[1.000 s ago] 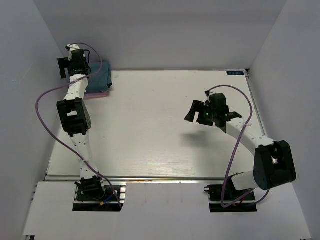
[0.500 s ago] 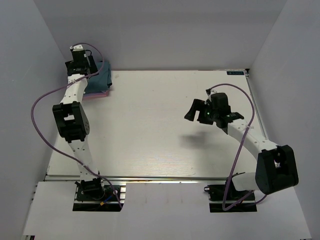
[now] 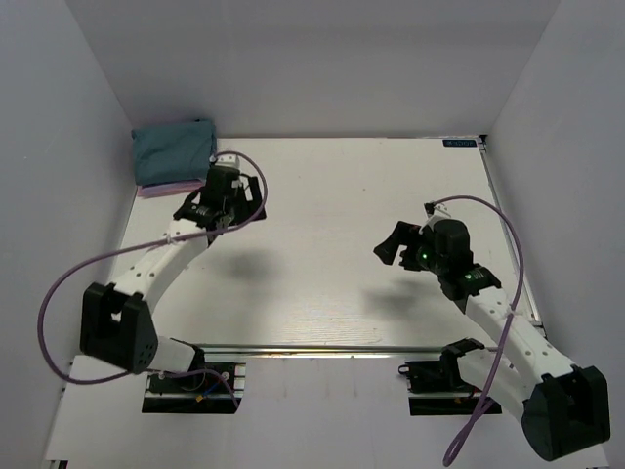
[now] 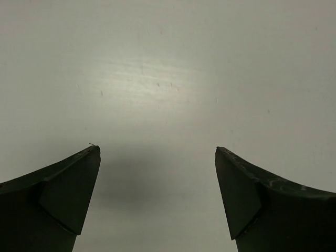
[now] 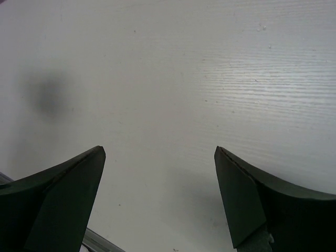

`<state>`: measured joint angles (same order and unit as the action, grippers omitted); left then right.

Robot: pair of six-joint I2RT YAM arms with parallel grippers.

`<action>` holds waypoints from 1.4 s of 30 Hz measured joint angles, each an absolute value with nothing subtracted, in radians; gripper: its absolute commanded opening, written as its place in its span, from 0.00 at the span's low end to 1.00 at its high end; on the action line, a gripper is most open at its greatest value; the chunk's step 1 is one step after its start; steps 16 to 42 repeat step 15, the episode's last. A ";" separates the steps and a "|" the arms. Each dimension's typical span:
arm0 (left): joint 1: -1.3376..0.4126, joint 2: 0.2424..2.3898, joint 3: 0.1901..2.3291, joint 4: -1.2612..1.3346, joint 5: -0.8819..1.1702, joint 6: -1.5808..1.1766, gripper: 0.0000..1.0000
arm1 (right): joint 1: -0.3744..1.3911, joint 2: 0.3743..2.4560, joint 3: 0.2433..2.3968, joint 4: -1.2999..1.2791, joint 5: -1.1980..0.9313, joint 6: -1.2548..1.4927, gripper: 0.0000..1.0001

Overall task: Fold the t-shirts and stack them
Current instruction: Put the neatly folded tshirt into the corner of the board with the left arm

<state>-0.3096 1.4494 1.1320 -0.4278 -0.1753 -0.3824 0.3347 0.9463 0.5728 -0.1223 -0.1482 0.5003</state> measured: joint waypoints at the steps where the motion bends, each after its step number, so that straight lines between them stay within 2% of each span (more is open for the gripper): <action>1: -0.339 1.402 1.091 -0.446 -0.183 -0.395 1.00 | 0.335 0.920 0.554 -0.121 -0.144 0.501 0.90; 9: -0.518 1.146 0.924 -0.514 -0.259 -0.488 1.00 | 0.335 0.794 0.412 -0.112 -0.135 0.529 0.90; 15: -0.574 1.164 0.899 -0.581 -0.339 -0.524 1.00 | 0.335 0.757 0.375 -0.109 -0.135 0.531 0.90; 42: -0.574 1.164 0.899 -0.581 -0.339 -0.524 1.00 | 0.335 0.757 0.375 -0.109 -0.135 0.531 0.90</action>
